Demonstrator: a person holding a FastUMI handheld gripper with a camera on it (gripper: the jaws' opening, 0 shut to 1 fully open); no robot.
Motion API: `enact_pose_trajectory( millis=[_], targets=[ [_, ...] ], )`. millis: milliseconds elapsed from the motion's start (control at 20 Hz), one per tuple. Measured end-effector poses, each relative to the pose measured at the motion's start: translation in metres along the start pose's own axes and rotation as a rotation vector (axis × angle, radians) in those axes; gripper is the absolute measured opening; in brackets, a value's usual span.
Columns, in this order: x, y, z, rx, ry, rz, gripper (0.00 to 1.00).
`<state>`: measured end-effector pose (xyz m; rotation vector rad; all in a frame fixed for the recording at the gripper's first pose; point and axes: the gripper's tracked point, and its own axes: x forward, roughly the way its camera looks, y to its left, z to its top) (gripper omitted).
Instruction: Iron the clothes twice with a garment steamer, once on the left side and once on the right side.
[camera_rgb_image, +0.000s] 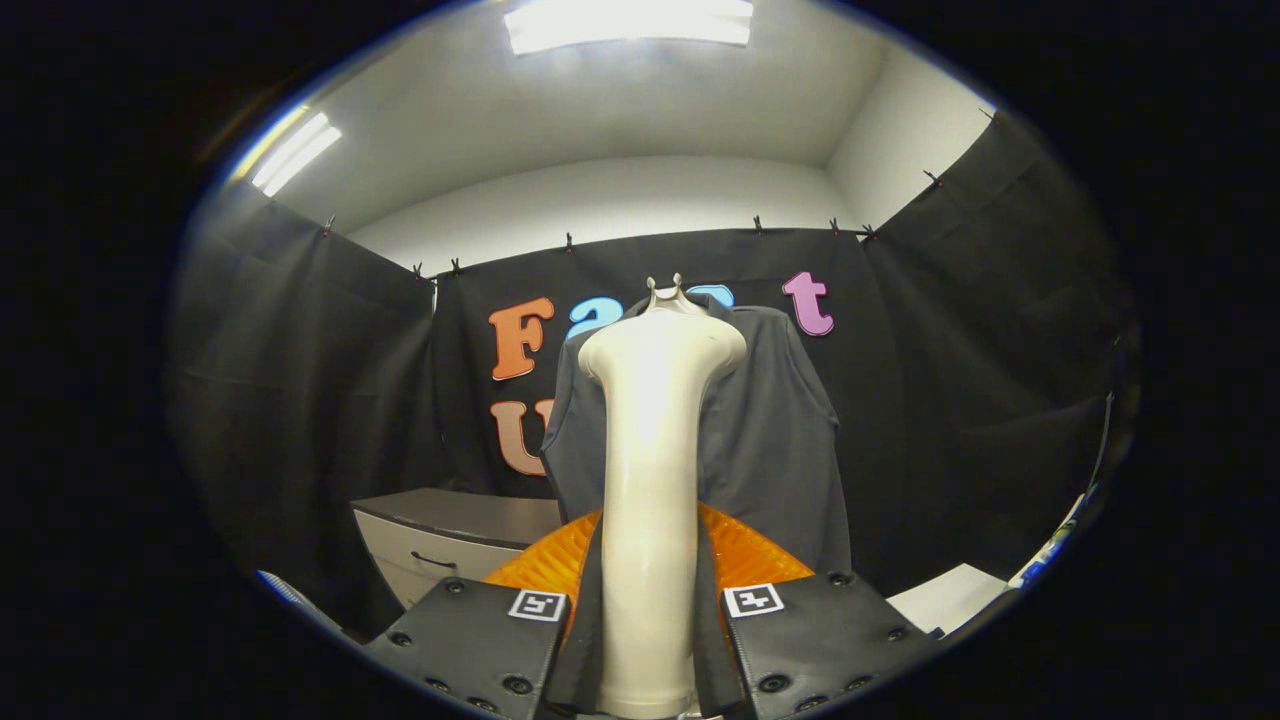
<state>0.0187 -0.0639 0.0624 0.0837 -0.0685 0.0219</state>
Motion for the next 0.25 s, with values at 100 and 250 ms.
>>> enact_pose_trajectory(
  millis=[100, 250],
  targets=[
    [-0.0010, -0.0008, -0.0020, 0.003, 0.005, -0.003, 0.43],
    [-0.0009, -0.0014, -0.0046, 0.011, 0.009, -0.006, 0.43]
  ],
)
